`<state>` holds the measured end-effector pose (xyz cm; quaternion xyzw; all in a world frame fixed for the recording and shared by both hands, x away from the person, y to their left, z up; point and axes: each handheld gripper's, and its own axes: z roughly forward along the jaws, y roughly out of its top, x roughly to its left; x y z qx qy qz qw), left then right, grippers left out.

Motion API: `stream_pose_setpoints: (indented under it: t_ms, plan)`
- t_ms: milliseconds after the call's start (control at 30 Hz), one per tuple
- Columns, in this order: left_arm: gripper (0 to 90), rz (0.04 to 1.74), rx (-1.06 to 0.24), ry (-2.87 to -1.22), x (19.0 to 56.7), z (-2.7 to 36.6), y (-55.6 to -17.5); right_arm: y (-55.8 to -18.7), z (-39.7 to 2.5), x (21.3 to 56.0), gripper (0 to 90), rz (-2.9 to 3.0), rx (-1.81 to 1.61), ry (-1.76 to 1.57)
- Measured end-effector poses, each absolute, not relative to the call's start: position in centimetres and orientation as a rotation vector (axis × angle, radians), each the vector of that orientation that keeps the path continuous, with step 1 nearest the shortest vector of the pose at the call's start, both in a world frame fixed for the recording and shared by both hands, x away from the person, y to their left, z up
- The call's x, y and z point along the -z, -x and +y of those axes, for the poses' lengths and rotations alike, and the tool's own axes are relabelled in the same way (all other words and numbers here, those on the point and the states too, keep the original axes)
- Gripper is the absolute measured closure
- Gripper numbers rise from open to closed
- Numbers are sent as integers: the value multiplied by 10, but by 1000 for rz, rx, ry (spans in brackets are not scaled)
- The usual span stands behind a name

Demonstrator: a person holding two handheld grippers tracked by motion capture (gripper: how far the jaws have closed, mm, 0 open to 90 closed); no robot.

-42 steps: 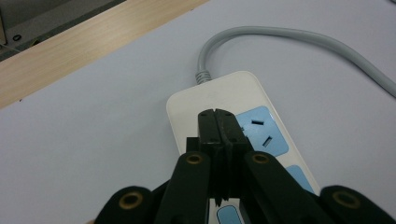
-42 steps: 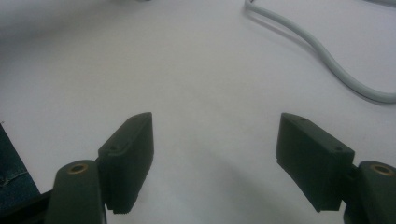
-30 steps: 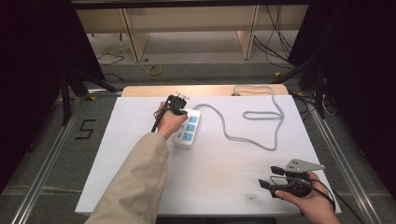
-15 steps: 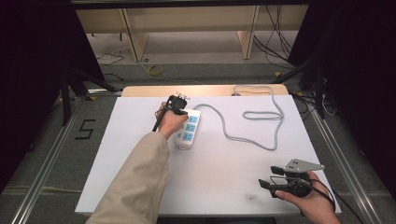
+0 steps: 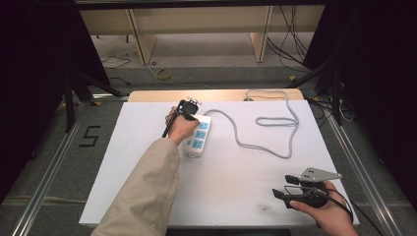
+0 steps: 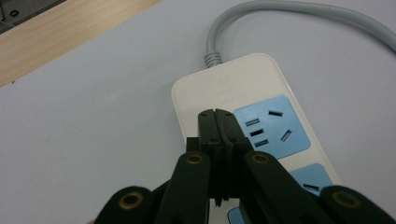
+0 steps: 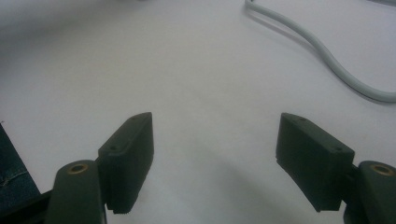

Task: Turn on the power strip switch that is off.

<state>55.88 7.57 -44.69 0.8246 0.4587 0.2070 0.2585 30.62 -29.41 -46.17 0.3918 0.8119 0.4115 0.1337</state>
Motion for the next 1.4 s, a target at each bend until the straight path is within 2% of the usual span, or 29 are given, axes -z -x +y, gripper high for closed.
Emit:
stream_pose_setpoints:
  t_ms: [1400]
  plan:
    - [899,1318,-498,-2319,441,69,-572,-306,-294,462,283,2352,-1194,-1136]
